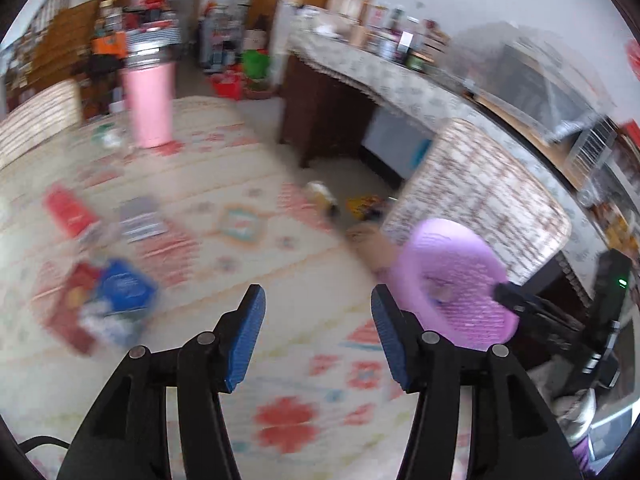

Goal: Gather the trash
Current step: 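Withdraw both tools from the wastebasket back over the table, then grasp the red SHUANGXI cigarette pack with the left tool while the right grasps the blue Vinda tissue pack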

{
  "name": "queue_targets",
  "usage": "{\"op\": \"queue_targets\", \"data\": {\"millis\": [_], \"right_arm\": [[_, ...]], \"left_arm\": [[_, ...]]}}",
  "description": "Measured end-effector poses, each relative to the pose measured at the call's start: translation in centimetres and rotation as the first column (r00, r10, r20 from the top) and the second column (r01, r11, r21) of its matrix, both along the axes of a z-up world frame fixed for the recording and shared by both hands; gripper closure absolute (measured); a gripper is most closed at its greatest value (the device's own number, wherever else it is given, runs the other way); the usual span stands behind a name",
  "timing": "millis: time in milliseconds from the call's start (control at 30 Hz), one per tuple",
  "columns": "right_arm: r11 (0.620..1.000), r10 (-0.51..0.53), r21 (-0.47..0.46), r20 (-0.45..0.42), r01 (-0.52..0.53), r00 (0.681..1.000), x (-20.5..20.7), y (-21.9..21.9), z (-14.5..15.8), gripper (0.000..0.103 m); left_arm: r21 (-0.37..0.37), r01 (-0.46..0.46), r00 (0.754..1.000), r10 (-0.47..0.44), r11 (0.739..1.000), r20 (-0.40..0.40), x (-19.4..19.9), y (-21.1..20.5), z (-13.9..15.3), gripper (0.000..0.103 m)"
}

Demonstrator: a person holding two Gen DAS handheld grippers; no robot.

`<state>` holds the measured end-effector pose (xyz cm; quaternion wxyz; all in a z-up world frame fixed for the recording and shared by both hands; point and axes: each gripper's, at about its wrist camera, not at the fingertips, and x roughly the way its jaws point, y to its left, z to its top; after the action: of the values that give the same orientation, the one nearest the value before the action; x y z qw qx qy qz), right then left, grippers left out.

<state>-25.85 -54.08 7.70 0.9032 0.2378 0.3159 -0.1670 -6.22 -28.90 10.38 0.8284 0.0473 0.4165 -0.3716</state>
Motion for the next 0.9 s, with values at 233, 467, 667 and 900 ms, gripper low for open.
{"op": "queue_targets", "data": {"millis": [233, 467, 667, 900], "right_arm": [[0.996, 0.084, -0.040, -0.026, -0.085, 0.996, 2.6, 4.6, 0.2, 0.036], [0.987, 0.152, -0.042, -0.058, -0.154, 0.987, 5.5, 8.3, -0.2, 0.036], [0.977, 0.203, -0.050, -0.081, -0.207, 0.976, 7.4, 11.1, -0.2, 0.036], [0.967, 0.241, -0.060, -0.099, -0.248, 0.965, 8.8, 13.3, -0.1, 0.035]], "left_arm": [[0.077, -0.229, 0.973, 0.230, 0.970, 0.000, 5.8, 10.9, -2.3, 0.049], [0.124, -0.272, 0.961, 0.276, 0.954, -0.014, 9.2, 16.2, -5.7, 0.049], [0.136, -0.180, 0.984, 0.181, 0.974, 0.004, 10.7, 15.4, -7.5, 0.048], [0.139, -0.142, 0.988, 0.148, 0.980, -0.039, 12.4, 13.5, -9.0, 0.038]]}}
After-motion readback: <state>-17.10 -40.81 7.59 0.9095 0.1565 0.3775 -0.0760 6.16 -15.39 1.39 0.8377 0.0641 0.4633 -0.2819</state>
